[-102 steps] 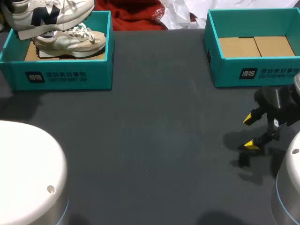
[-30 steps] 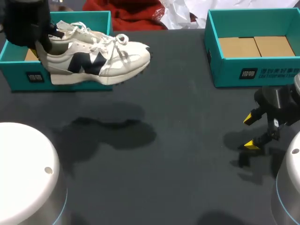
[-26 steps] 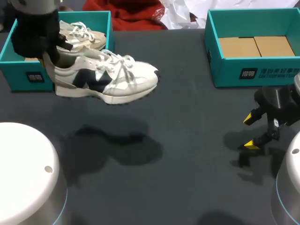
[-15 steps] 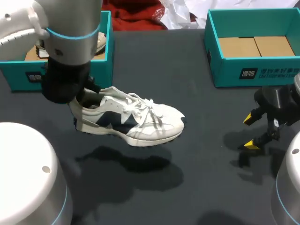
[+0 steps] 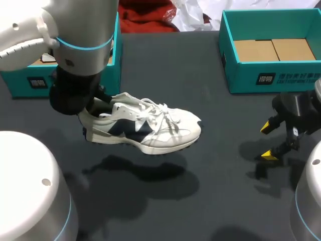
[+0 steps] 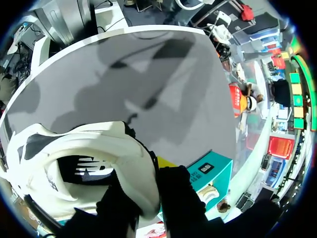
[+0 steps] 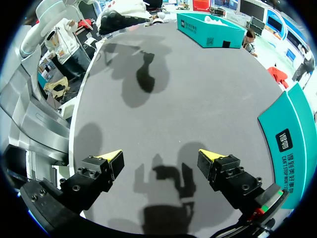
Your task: Take the shoe out of the shoebox, open the shoe tongue, remove and reinsert the insole, then place the shoe into the shoebox
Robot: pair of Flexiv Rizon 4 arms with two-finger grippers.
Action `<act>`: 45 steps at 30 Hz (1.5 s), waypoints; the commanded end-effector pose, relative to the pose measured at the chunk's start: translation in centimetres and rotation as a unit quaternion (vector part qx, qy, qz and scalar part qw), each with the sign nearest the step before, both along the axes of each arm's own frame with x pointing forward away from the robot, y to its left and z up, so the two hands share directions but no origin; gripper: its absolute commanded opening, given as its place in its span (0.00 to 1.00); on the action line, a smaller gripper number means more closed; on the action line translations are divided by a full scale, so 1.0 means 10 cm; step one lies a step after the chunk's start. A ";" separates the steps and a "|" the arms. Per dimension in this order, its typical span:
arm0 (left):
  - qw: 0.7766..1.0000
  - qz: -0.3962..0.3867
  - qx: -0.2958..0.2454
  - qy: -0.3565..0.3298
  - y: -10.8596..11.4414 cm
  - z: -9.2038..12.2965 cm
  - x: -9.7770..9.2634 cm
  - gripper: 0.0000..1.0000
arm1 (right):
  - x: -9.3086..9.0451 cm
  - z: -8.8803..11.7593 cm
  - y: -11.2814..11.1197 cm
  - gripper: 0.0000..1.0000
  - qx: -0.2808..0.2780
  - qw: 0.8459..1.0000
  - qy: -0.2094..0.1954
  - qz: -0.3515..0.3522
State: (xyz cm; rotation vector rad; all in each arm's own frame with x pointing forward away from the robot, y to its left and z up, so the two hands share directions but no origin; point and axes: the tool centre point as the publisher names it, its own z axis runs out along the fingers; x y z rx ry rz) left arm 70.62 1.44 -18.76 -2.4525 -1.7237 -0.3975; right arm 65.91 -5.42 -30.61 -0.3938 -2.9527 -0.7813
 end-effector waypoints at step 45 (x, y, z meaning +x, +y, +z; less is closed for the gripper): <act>0.999 0.013 0.038 0.011 -1.02 -1.30 0.19 0.00 | -0.02 0.00 0.00 1.00 -0.001 1.000 -0.001 -0.001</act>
